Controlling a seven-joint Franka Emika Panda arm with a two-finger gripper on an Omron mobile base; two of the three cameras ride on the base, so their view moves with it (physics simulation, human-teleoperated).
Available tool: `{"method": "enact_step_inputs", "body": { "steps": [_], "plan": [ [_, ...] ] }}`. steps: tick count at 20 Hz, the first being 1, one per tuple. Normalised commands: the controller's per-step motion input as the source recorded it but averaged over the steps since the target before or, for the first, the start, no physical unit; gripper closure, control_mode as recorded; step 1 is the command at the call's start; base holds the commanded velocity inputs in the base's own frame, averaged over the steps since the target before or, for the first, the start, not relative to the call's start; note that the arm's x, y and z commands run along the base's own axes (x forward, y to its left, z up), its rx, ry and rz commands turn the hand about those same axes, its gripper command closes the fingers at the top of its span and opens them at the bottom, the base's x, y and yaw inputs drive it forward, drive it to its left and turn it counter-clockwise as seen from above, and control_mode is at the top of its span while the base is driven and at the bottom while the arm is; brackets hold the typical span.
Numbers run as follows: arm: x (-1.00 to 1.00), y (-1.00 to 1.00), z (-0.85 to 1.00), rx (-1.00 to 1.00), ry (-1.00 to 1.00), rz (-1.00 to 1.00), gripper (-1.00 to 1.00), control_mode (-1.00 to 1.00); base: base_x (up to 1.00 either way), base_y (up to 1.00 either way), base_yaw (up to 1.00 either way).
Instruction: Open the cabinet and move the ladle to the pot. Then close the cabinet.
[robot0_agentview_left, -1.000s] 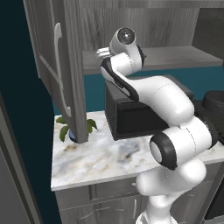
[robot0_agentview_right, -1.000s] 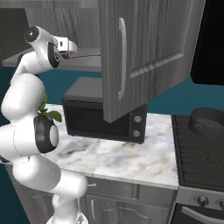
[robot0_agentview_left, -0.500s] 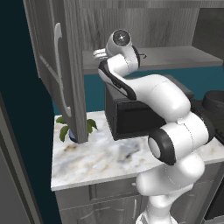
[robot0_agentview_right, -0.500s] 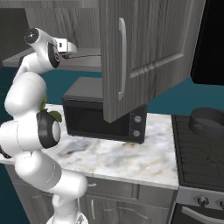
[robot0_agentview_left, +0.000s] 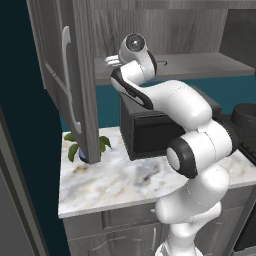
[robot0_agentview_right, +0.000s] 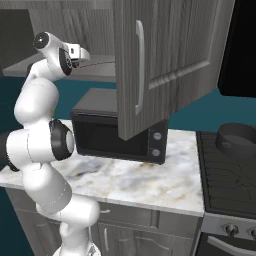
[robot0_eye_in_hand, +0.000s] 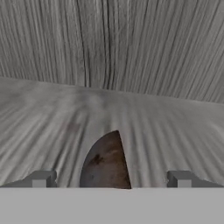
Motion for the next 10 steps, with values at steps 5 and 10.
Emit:
{"method": "enact_step_inputs", "body": {
  "steps": [5, 10],
  "plan": [
    [0.03, 0.01, -0.16, 0.0, 0.04, -0.01, 1.0, -1.0, 0.0, 0.0, 0.0],
    [0.0, 0.0, -0.1, 0.0, 0.0, -0.01, 1.0, -1.0, 0.0, 0.0, 0.0]
  ]
}}
